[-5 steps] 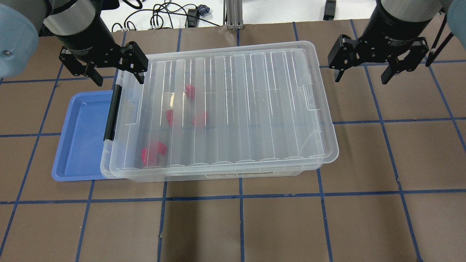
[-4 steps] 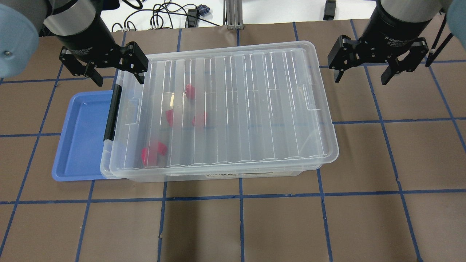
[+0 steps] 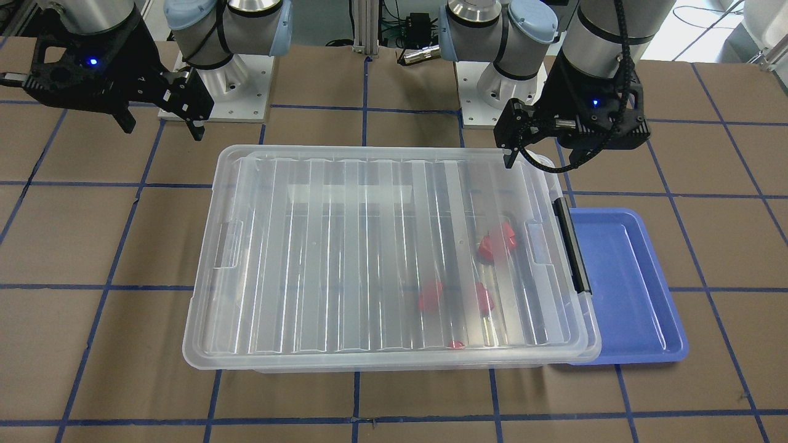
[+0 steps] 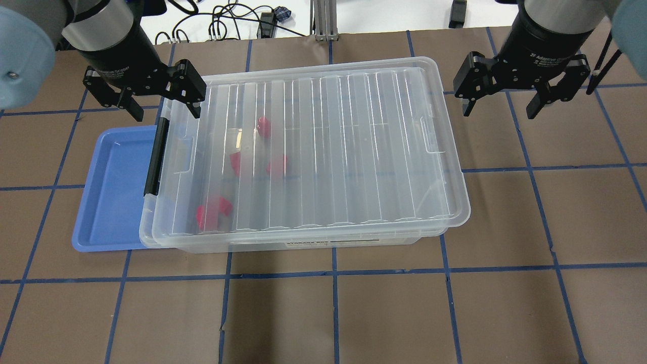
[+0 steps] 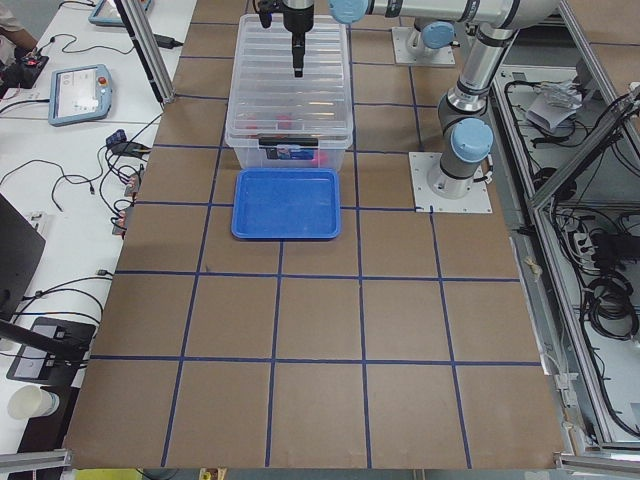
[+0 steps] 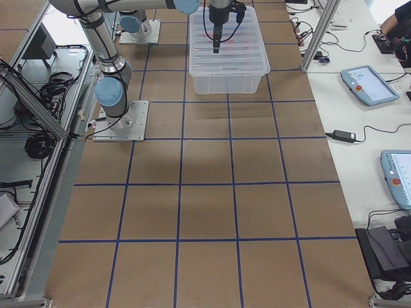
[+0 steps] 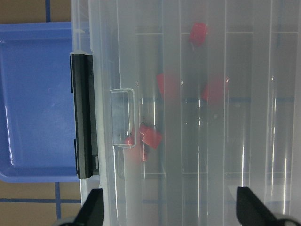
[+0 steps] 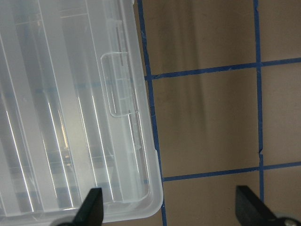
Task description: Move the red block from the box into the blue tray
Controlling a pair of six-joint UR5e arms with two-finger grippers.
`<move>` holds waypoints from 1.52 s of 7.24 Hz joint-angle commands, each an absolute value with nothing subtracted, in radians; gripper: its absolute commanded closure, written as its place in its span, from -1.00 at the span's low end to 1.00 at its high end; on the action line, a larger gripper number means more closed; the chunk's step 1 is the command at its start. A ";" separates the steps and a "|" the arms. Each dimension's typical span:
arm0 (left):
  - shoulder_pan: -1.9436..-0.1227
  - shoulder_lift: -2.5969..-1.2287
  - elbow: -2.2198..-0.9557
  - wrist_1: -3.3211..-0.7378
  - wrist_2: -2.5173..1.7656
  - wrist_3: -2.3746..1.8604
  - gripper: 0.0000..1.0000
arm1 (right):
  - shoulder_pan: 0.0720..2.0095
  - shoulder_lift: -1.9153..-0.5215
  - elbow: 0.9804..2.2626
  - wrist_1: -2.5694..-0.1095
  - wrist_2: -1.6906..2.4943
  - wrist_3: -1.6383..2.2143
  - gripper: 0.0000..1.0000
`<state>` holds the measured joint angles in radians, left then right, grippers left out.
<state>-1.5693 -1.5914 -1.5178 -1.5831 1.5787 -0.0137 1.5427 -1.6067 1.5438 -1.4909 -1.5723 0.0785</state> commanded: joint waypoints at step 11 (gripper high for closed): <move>-1.568 -1.594 -1.519 -1.582 1.572 -0.012 -1.00 | 1.536 -1.365 1.609 -1.674 -1.571 0.084 -1.00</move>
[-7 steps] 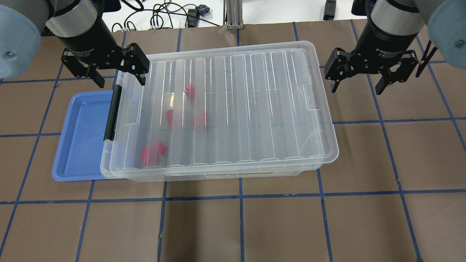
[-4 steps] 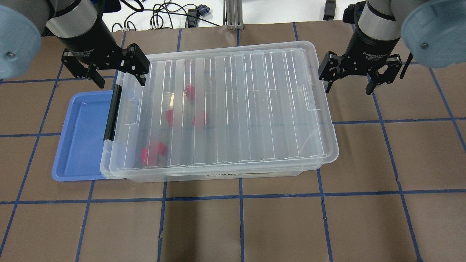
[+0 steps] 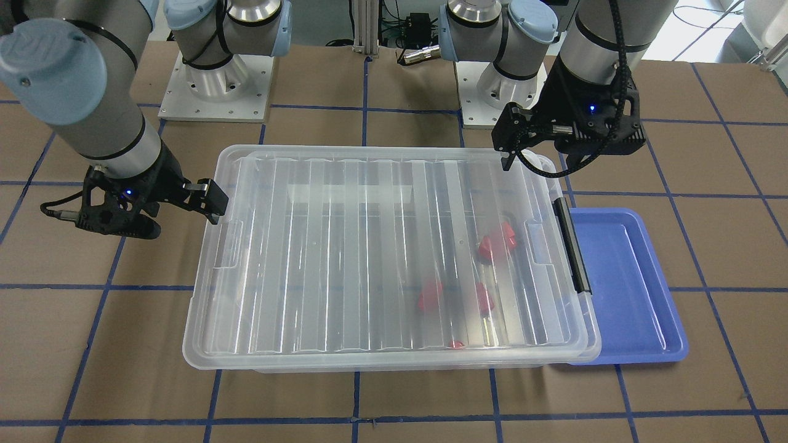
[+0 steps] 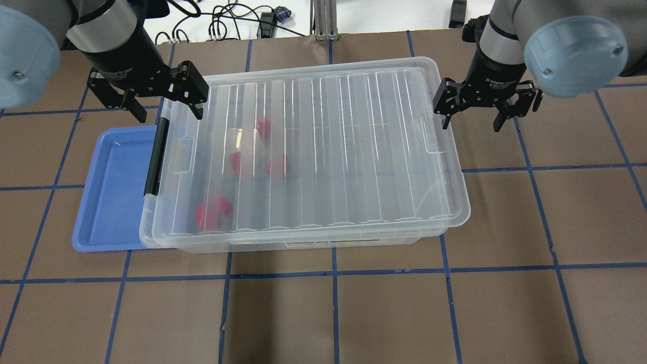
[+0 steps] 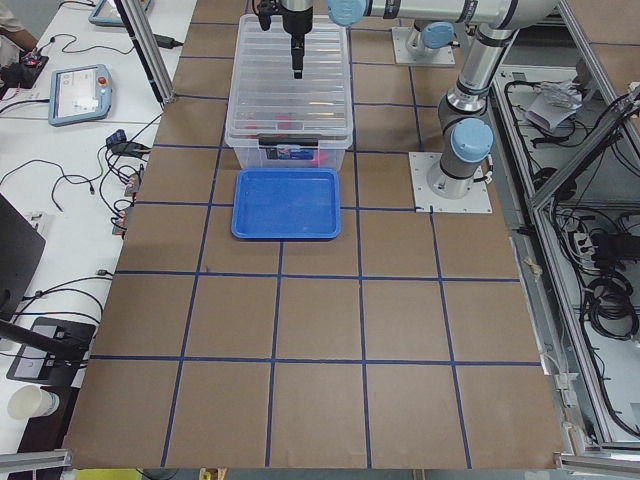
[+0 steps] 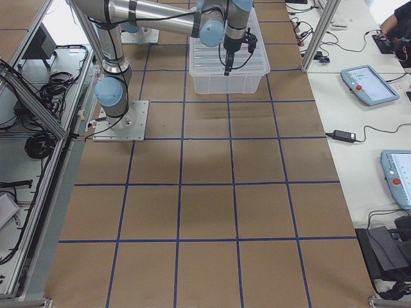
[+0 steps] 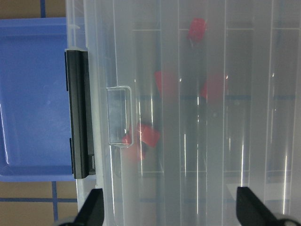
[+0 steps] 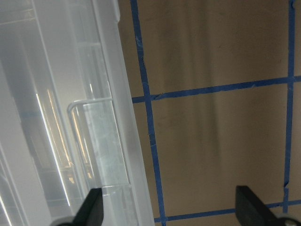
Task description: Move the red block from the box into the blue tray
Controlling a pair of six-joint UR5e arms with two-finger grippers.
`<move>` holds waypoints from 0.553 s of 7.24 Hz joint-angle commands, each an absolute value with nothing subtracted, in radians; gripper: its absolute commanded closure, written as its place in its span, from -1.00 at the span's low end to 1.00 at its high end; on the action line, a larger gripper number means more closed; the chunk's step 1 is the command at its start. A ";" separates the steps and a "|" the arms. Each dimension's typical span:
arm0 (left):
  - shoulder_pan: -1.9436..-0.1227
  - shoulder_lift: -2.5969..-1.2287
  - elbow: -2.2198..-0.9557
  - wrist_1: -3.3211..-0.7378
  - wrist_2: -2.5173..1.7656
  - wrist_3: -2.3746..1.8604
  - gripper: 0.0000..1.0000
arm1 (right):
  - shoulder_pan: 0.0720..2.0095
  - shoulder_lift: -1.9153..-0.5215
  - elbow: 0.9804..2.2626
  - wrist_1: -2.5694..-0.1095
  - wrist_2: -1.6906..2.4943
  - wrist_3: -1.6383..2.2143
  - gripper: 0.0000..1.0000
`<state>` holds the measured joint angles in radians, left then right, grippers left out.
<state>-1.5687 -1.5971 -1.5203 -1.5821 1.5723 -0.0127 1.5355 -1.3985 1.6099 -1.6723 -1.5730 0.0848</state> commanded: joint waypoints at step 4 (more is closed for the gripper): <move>-1.568 -1.594 -1.523 -1.582 1.580 -0.012 -1.00 | 1.536 -1.313 1.612 -1.744 -1.572 0.066 -1.00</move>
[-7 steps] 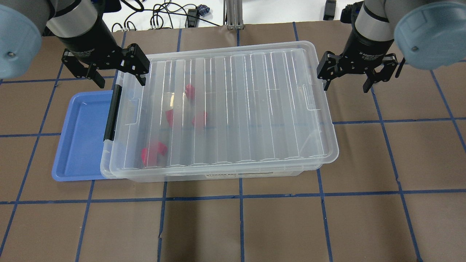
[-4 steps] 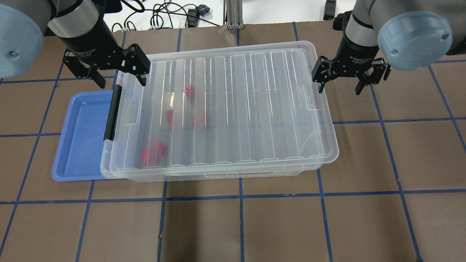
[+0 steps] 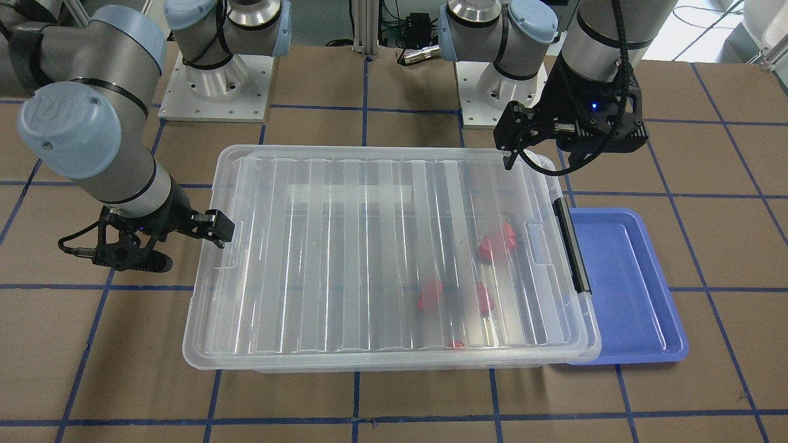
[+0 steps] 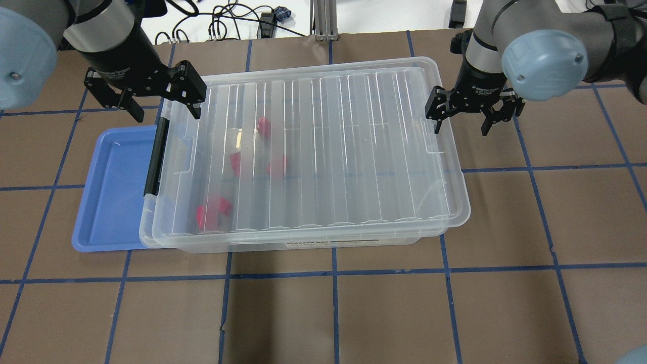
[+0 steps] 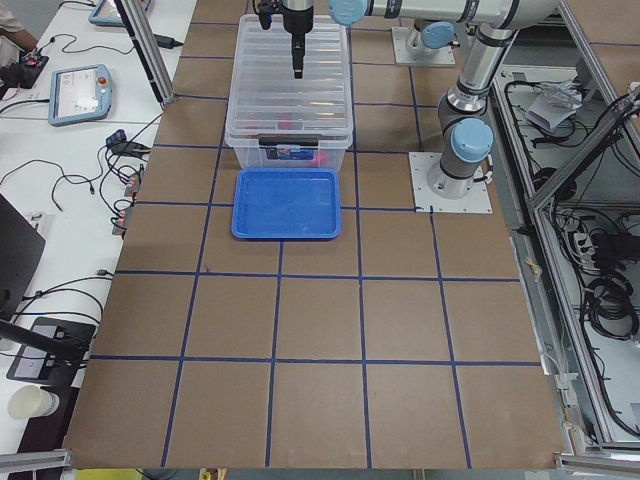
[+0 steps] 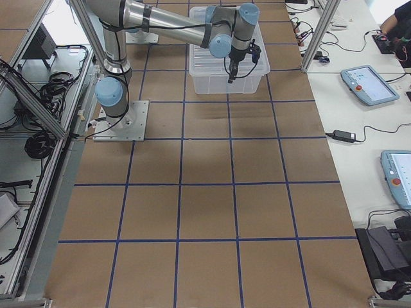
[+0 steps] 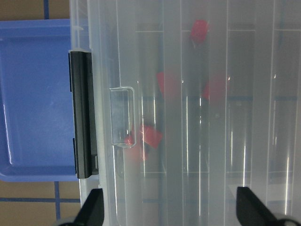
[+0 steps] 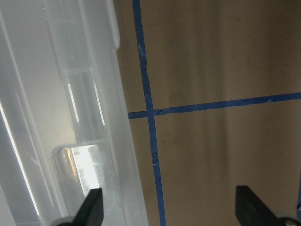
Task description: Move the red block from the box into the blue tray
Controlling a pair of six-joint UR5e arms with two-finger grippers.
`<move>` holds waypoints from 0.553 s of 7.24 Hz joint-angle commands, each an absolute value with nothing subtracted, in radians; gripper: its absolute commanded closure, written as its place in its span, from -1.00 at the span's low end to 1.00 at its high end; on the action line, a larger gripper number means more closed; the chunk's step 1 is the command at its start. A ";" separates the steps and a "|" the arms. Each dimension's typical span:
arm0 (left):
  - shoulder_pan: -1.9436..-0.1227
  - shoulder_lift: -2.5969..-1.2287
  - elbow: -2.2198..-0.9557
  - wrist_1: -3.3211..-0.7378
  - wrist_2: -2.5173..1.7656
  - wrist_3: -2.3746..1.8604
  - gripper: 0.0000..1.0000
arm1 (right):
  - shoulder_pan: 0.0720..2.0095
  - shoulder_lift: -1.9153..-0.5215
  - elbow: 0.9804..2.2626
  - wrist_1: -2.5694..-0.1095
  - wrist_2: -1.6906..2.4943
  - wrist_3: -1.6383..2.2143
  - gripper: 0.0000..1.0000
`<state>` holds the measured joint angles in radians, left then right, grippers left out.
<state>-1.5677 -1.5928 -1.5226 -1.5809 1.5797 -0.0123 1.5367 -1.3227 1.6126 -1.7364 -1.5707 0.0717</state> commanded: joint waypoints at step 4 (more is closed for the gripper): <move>-1.568 -1.605 -1.520 -1.580 1.572 -0.014 -1.00 | 1.523 -1.304 1.603 -1.749 -1.589 0.012 -1.00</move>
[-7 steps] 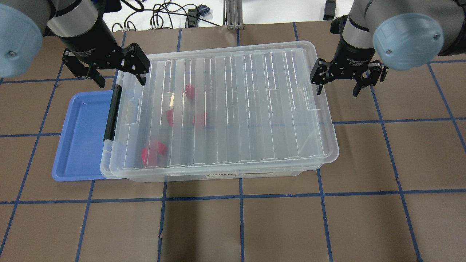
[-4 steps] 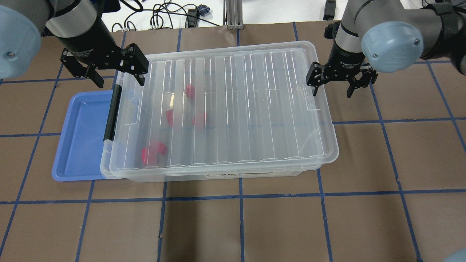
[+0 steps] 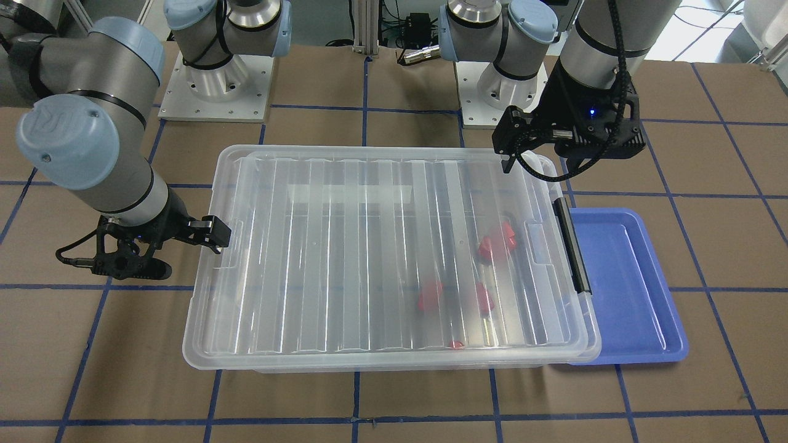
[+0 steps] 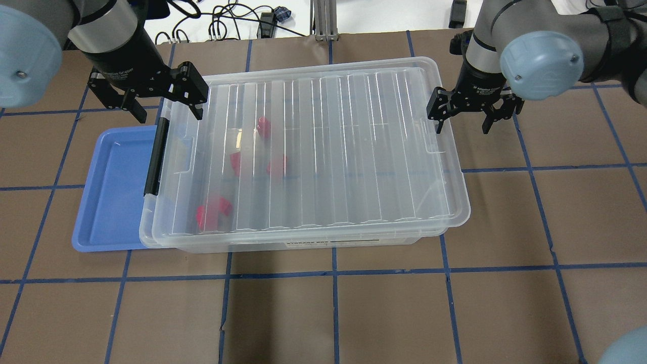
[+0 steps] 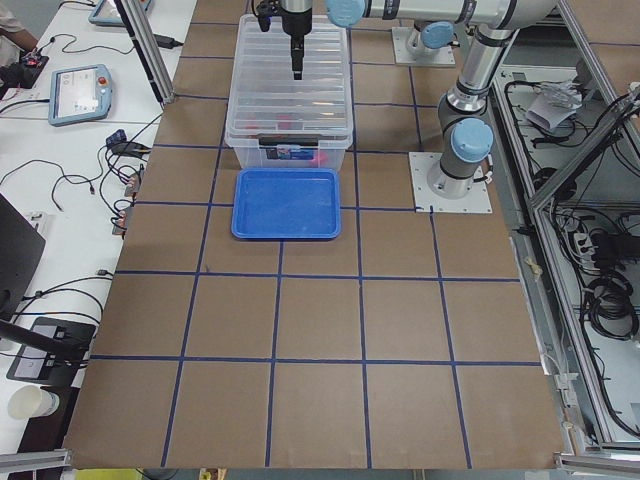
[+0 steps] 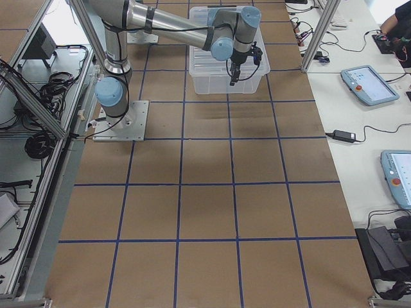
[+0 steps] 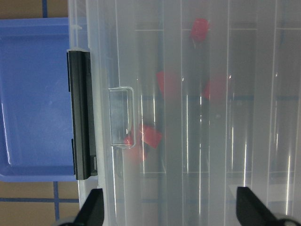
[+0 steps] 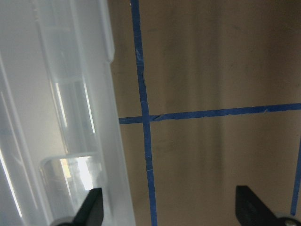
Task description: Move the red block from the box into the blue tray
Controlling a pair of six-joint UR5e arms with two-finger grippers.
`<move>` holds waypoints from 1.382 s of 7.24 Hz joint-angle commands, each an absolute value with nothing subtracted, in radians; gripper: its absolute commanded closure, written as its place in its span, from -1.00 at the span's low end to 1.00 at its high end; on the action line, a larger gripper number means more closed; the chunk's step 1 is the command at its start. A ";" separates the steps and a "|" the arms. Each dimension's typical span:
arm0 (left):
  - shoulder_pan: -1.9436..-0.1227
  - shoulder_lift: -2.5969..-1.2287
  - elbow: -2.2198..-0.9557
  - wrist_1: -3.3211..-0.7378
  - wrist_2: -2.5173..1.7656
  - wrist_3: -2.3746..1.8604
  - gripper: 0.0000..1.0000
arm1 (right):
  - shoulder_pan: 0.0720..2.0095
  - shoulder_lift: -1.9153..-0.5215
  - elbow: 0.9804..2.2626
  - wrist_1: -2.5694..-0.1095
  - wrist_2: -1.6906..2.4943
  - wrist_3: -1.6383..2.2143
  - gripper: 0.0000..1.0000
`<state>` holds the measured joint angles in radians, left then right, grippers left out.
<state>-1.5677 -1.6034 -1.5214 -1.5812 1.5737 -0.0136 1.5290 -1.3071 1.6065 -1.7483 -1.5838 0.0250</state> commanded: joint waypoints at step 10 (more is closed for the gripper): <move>-1.578 -1.642 -1.563 -1.539 1.571 -0.020 -1.00 | 1.289 -1.312 1.609 -1.776 -1.666 -0.329 -1.00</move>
